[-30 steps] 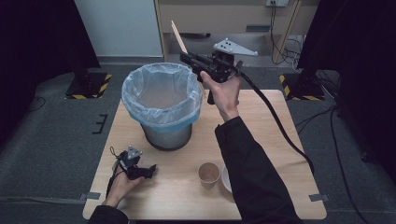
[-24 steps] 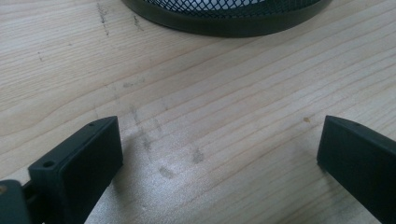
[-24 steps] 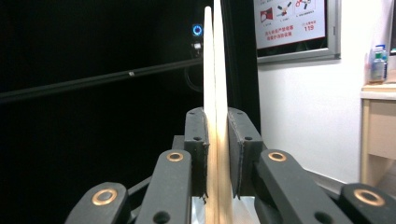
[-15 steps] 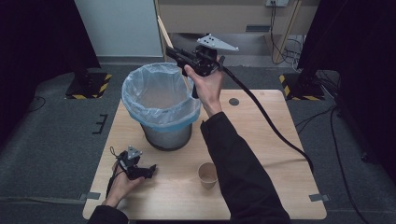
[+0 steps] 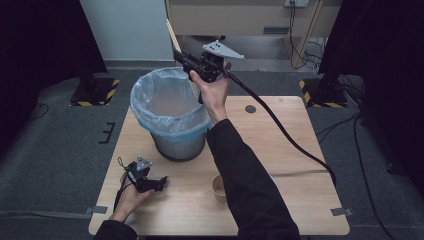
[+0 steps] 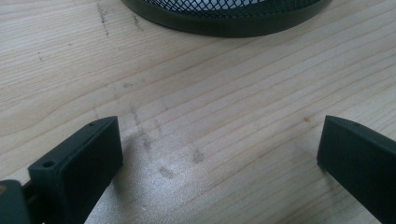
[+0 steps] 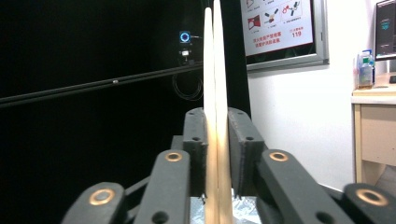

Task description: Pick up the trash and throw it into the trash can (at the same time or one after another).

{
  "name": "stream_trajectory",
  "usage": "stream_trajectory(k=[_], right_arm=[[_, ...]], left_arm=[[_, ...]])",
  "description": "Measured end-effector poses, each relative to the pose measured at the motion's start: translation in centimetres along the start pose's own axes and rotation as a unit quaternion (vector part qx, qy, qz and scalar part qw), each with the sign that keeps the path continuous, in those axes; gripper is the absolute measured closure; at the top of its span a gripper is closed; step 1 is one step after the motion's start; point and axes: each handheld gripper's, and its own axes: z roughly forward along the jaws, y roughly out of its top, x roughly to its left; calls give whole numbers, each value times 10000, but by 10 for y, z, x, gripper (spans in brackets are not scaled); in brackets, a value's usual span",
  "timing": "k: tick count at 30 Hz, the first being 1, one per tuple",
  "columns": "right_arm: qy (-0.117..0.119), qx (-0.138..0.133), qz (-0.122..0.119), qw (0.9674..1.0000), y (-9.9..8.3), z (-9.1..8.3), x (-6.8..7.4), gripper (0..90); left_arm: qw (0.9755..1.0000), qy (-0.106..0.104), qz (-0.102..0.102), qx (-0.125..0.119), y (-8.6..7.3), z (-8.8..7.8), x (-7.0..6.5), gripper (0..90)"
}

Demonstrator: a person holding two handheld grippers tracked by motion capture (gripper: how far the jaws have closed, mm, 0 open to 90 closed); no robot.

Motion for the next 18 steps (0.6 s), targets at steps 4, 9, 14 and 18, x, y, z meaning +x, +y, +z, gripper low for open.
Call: stream_trajectory(k=[4,9,14,18], right_arm=[[-7,45,-13,10000,0,0,-1,653],[-27,40,-78,10000,10,-9,-1,567],[21,103,-100,9999,21,-28,3,508],[-75,144,-179,9997,23,-55,3,468]], left_arm=[[10000,0,0,1,0,0,0,0],[10000,-2,2,2,0,0,0,0],[10000,0,1,2,0,0,0,0],[10000,0,1,2,0,0,0,0]])
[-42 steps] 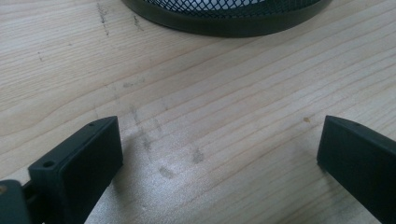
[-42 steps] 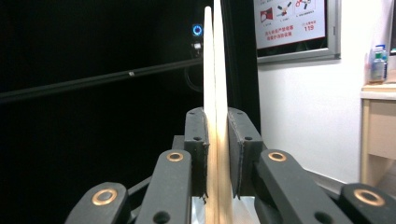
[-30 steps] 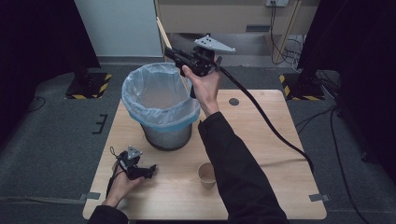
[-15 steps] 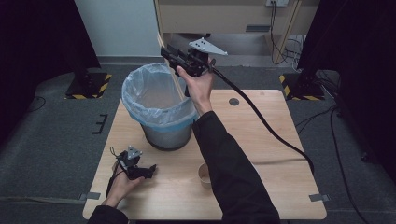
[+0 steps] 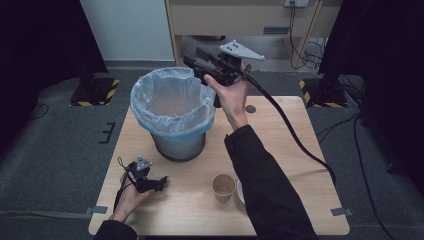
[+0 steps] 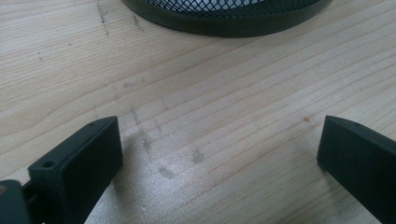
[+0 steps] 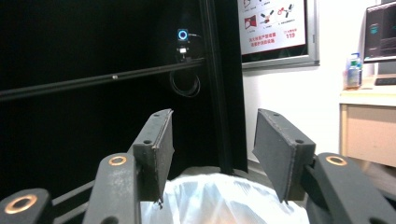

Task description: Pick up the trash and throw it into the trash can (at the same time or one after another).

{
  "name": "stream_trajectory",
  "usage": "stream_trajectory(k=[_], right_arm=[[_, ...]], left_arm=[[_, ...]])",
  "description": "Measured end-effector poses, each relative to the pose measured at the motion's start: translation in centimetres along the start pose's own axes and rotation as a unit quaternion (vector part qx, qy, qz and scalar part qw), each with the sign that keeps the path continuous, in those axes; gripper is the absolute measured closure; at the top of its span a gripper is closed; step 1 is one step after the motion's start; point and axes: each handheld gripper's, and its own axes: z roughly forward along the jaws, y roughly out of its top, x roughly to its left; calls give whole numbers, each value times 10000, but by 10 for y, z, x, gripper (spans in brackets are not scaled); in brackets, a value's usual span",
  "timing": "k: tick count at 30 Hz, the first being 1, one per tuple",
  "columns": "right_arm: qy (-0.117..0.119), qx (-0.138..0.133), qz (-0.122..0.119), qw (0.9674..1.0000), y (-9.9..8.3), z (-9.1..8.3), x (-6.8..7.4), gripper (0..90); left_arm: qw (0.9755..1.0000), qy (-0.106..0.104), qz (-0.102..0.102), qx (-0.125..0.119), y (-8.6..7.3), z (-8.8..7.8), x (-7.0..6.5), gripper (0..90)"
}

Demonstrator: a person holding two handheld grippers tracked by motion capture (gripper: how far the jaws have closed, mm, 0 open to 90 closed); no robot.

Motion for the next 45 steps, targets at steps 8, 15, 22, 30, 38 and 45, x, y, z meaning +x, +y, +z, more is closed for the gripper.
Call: stream_trajectory(k=[8,15,22,30,38,45], right_arm=[[-145,165,-177,9996,-8,-70,-6,414],[-336,414,-191,9984,-23,-113,-12,368],[-384,690,-286,9965,-47,-148,-13,326],[-620,1138,-223,9913,-96,-184,-22,322],[-1081,1892,-226,9757,-149,-214,-40,324],[-1246,2593,-8,9577,-188,-238,-61,328]], left_arm=[[10000,5,-3,0,0,0,0,0],[10000,4,-5,8,0,0,0,0],[10000,10,-8,8,0,0,0,0],[10000,19,-13,13,0,0,-1,0],[10000,20,-13,12,0,0,-1,0],[10000,21,-14,14,0,0,-1,0]])
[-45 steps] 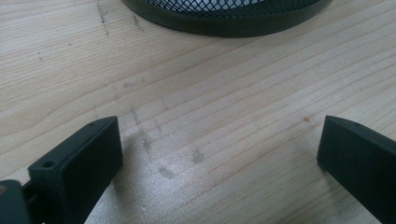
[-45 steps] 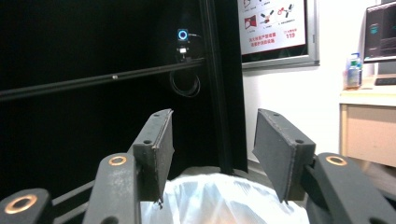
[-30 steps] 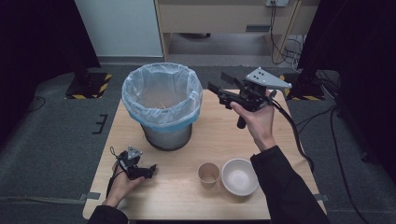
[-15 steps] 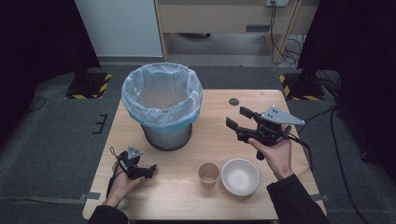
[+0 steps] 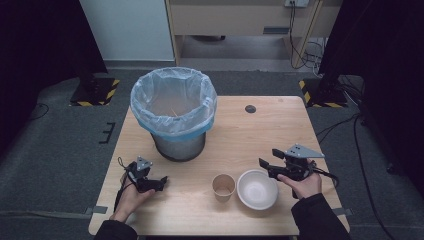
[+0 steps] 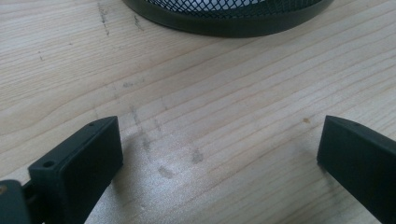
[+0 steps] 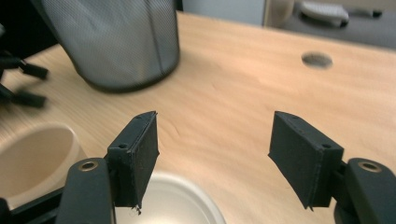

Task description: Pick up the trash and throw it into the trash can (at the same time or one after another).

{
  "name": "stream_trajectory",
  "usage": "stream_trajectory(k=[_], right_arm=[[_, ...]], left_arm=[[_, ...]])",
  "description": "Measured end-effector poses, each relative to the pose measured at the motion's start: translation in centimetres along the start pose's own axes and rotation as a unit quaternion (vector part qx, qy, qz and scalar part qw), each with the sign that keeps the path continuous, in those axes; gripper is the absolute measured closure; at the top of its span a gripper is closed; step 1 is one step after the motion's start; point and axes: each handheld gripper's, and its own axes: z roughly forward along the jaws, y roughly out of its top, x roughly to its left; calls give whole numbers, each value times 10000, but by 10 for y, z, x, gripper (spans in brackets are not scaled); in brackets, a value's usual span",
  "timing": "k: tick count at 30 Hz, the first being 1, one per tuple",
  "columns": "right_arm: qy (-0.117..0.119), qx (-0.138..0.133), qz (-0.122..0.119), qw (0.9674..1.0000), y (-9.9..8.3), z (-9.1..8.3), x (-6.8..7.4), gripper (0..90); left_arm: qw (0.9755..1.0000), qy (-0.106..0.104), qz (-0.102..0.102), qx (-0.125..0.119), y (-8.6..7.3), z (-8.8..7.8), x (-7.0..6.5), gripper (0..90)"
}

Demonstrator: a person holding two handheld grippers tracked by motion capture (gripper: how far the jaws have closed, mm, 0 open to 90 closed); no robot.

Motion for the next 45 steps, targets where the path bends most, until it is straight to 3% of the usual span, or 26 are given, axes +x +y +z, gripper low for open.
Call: stream_trajectory(k=[6,10,15,20,27,32,39,45], right_arm=[[92,397,-5,9992,-23,8,-9,333],[224,793,57,9966,-33,15,-9,354],[235,1067,102,9940,-38,17,-13,435],[293,1407,290,9892,-41,18,-14,517],[381,1823,324,9820,-46,26,-16,617],[429,1961,304,9792,-46,28,-16,720],[477,1916,383,9796,-41,24,-16,795],[432,1615,378,9852,-30,17,-17,817]], left_arm=[[10000,0,-1,0,0,0,0,0],[10000,0,-2,-1,0,0,0,0],[10000,-1,-2,0,0,0,0,0],[10000,0,-1,0,0,0,0,0],[10000,0,-2,-1,0,0,0,0],[10000,0,-2,-1,0,0,0,0],[10000,0,-3,-1,0,0,0,0],[10000,0,-2,-1,0,0,0,0]])
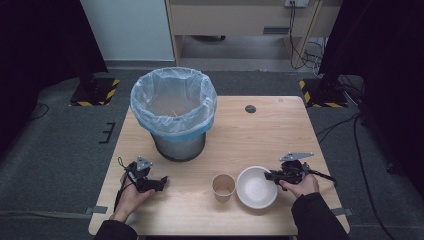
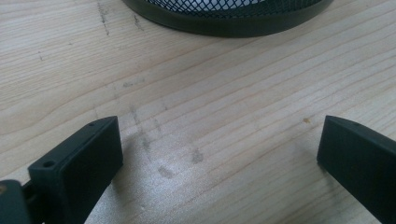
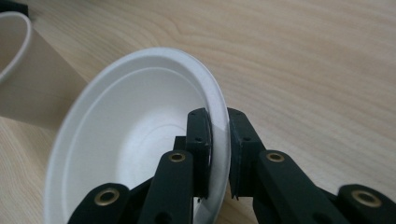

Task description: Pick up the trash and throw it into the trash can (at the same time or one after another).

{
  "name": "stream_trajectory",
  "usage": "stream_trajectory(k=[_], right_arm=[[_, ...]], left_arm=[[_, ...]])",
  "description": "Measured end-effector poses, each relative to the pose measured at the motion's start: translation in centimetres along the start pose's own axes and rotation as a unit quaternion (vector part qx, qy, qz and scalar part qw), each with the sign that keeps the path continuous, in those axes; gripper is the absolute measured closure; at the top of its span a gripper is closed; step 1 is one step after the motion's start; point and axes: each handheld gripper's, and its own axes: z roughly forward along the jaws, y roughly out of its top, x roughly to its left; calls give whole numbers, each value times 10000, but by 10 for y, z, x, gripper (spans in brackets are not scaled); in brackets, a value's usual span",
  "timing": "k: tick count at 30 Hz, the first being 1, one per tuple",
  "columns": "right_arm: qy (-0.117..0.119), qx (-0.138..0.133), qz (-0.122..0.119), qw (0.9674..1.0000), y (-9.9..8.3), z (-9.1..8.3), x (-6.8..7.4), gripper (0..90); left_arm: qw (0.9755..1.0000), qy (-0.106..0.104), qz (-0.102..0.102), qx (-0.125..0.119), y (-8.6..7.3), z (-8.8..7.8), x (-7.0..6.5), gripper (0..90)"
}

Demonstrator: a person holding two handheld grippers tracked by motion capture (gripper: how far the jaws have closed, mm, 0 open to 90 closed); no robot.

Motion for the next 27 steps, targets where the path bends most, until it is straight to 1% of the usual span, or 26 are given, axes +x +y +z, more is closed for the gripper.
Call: stream_trajectory(k=[3,6,9,11,15,19,25,27], right_arm=[[-20,-206,59,9998,4,-9,0,830],[-107,-445,34,9989,9,-18,-1,831],[-172,-713,88,9973,14,-27,-3,831],[-201,-917,139,9955,16,-32,-3,831],[-292,-1304,213,9908,21,-41,-4,831],[-317,-1681,322,9847,25,-49,-4,831],[-332,-2067,391,9771,29,-58,-3,832],[-350,-2206,404,9739,32,-62,-2,831]], left_arm=[[10000,0,1,1,0,0,0,0],[10000,0,2,1,0,0,0,0],[10000,1,1,2,0,0,0,0],[10000,0,0,1,0,0,0,0],[10000,0,0,0,0,0,0,0],[10000,2,-1,0,0,0,0,0],[10000,1,-1,-5,0,0,0,0],[10000,3,1,-5,0,0,0,0]])
